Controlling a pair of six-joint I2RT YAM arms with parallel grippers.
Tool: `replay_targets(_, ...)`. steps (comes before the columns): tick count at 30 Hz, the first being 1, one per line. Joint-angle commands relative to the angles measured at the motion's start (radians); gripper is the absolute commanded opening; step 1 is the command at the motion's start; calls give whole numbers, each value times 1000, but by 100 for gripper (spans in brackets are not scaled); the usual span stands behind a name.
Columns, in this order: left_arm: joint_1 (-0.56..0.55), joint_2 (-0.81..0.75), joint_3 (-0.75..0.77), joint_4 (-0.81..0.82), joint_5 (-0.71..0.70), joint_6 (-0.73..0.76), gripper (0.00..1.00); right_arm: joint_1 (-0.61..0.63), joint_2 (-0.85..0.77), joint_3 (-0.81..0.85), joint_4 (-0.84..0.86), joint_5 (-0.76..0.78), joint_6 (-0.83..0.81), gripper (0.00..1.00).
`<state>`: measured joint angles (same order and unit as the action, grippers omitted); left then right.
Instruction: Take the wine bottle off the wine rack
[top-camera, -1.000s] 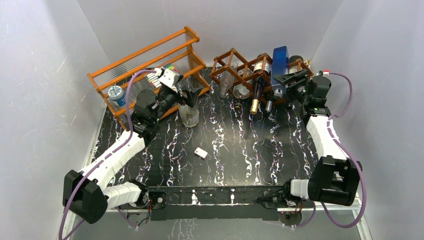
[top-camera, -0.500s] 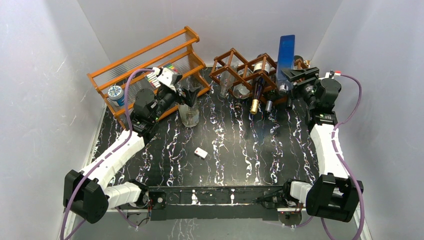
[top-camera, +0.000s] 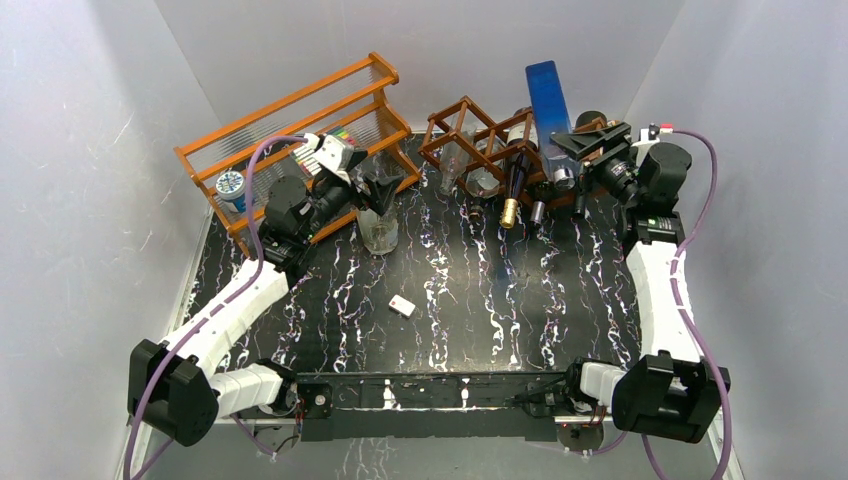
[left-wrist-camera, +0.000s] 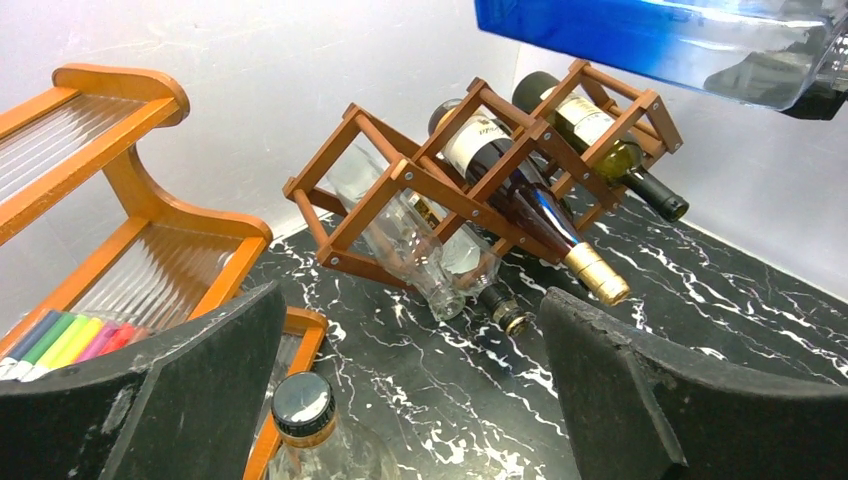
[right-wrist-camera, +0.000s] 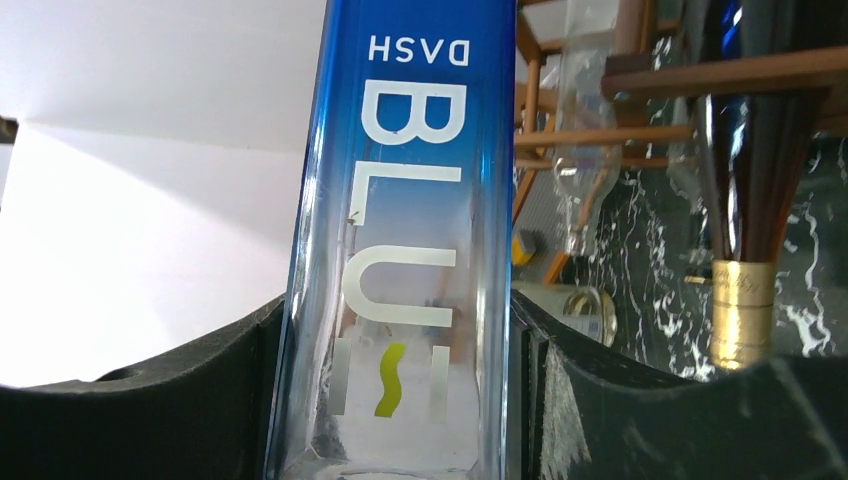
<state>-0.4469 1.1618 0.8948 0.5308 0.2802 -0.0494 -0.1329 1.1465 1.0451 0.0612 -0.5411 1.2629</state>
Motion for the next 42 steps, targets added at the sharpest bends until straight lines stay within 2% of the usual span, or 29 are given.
replay_targets(1, 5, -39, 33, 73, 36, -30, 98, 0, -81, 153, 86, -173, -73, 0)
replay_targets(6, 6, -63, 41, 111, 88, -97, 98, 15, -129, 134, 3, -253, -87, 0)
replay_targets(11, -9, -61, 60, 106, 241, -64, 98, 111, -143, 163, -149, -268, -156, 0)
replay_targets(16, -85, -33, 118, -26, 282, -9, 98, 212, -187, 171, -360, -243, -263, 0)
replay_targets(19, -101, -31, 153, -120, 350, -91, 98, 294, -189, 186, -484, -241, -353, 1)
replay_targets(21, -128, -70, 153, -204, 337, -112, 95, 339, -196, 194, -552, -220, -387, 1)
replay_targets(25, -156, -159, 111, -337, 318, -96, 97, 415, -199, 177, -642, -212, -372, 0)
replay_targets(30, -204, -120, 133, -537, 371, -57, 98, 477, -188, 145, -728, -236, -370, 0)
replay_targets(33, -288, -92, 142, -583, 313, 5, 98, 485, -217, 44, -714, -214, -386, 0)
replay_targets(35, -358, -66, 147, -583, 261, 62, 98, 486, -252, -55, -624, -218, -356, 0)
replay_targets(39, -473, 31, 198, -631, 177, 262, 98, 486, -268, -182, -510, -235, -313, 0)
replay_targets(42, -517, 92, 248, -700, 197, 405, 98, 486, -270, -219, -499, -232, -340, 0)
